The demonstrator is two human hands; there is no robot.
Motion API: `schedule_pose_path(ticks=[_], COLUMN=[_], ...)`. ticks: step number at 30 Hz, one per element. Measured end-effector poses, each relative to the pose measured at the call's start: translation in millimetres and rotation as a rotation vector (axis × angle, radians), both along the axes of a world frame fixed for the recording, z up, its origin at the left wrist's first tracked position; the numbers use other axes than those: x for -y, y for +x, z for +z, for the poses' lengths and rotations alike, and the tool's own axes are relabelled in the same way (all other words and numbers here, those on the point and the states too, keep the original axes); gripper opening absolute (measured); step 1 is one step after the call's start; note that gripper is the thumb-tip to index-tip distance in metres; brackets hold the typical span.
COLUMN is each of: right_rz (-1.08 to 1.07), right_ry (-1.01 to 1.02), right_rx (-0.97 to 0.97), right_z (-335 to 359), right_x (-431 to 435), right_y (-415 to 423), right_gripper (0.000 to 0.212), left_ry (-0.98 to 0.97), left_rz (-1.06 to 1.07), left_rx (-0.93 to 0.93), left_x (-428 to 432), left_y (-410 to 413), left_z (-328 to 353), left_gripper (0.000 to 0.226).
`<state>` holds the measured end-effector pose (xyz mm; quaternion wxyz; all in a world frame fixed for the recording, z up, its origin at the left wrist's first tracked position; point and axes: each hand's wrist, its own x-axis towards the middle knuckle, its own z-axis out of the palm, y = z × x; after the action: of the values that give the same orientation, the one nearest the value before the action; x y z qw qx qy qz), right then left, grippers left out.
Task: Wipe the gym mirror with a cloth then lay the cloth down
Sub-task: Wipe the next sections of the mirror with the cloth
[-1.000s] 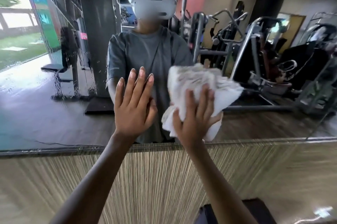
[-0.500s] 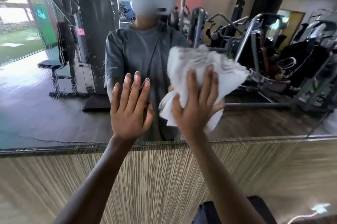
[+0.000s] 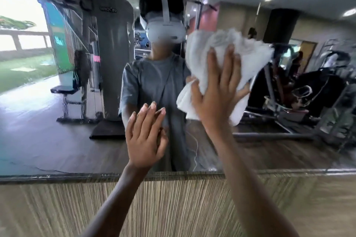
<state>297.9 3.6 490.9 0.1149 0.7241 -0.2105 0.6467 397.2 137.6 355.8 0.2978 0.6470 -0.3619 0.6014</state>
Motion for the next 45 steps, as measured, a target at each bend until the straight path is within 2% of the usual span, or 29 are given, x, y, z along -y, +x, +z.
schedule_pose_path(ticks=[4,6,8,11,14,17,21,22,24,28,30,32,35,37,39,42,45], right_rz=[-0.004,0.051,0.075,-0.03,0.0,-0.015,-0.019,-0.023,-0.058,-0.04,0.0,0.011,0.016,0.014,0.011,-0.036,-0.037], right_ry=[-0.392,-0.456,-0.332,-0.08,-0.033,-0.259,-0.746,-0.803,-0.726,-0.254,-0.16,-0.249,-0.579,-0.802,-0.912,-0.728,-0.384], right_rx=[-0.338,-0.406,-0.372,-0.17,-0.057,-0.147,-0.483,-0.55,-0.536,-0.167,-0.072,-0.125,-0.346,-0.487,-0.562,-0.47,-0.168], right_z=[-46,-55,-35,40,110,114,85,88,112,206,236,237,194,167,168,211,263], right_x=[27,63,89,91,54,29,73,91,117,103,69,33,10,31,67,102,82], right_y=[-25,-48,-65,-64,-39,-19,-47,-60,-79,-70,-48,-24,-6,-17,-39,-60,-50], right_gripper=[0.077,0.077,0.073,0.068,0.07,0.071,0.083,0.085,0.084,0.068,0.067,0.067,0.074,0.076,0.076,0.075,0.065], left_ry=[-0.029,-0.02,-0.031,-0.033,-0.027,-0.012,-0.015,-0.033,-0.055,-0.059,-0.066,-0.068,-0.072,-0.064,-0.056,-0.062,-0.062], left_rz=[0.004,0.012,0.024,0.065,0.083,0.097,0.134,0.129,0.128,0.134,0.114,0.102,0.063,0.039,0.054,0.092,0.113], left_rx=[-0.033,-0.01,0.003,0.047,0.083,0.087,0.097,0.077,0.042,0.057,0.087,0.113,0.138,0.145,0.139,0.116,0.097], left_x=[-6,-15,-25,-19,1,8,7,9,13,13,11,9,6,4,4,8,10], left_y=[-4,1,6,8,4,9,15,14,11,13,15,17,20,22,22,16,15], left_z=[33,58,90,155,221,248,242,241,243,243,243,243,242,240,238,236,236], left_gripper=[0.052,0.053,0.052,0.05,0.047,0.052,0.059,0.06,0.062,0.061,0.06,0.06,0.06,0.061,0.062,0.062,0.063])
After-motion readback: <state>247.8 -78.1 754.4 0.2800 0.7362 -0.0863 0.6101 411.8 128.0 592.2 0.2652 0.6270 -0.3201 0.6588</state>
